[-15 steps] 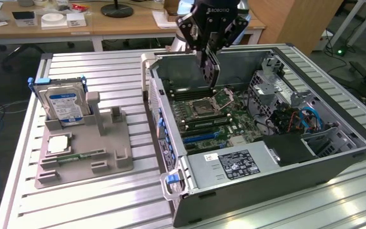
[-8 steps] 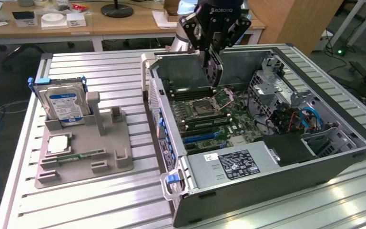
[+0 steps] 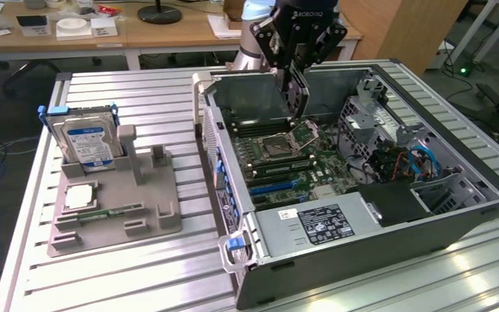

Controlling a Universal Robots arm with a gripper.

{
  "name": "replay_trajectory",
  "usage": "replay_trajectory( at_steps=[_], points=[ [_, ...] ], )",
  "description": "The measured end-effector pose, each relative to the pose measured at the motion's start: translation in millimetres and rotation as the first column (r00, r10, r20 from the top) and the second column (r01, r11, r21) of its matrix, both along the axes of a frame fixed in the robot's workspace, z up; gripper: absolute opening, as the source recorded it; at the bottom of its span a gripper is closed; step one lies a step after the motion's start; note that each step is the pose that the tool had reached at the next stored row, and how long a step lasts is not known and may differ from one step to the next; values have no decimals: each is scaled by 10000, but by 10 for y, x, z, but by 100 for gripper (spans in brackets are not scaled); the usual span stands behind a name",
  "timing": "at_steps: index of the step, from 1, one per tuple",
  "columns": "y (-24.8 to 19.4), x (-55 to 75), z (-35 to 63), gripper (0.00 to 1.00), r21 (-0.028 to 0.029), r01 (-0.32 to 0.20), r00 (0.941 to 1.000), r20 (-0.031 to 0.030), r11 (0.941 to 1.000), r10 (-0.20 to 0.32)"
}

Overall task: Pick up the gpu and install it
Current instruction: 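Pick up the gpu and move the gpu toward the slot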

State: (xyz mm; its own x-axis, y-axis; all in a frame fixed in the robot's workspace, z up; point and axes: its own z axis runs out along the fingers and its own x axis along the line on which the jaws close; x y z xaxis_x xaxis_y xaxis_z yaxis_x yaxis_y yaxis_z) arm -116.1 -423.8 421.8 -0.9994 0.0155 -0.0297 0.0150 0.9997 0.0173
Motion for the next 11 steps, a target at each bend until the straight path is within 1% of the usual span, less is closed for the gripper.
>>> replay_trajectory(
  at_steps=[11],
  points=[
    [0, 81, 0, 27, 0, 0, 10000, 0, 10000, 0]
  ],
)
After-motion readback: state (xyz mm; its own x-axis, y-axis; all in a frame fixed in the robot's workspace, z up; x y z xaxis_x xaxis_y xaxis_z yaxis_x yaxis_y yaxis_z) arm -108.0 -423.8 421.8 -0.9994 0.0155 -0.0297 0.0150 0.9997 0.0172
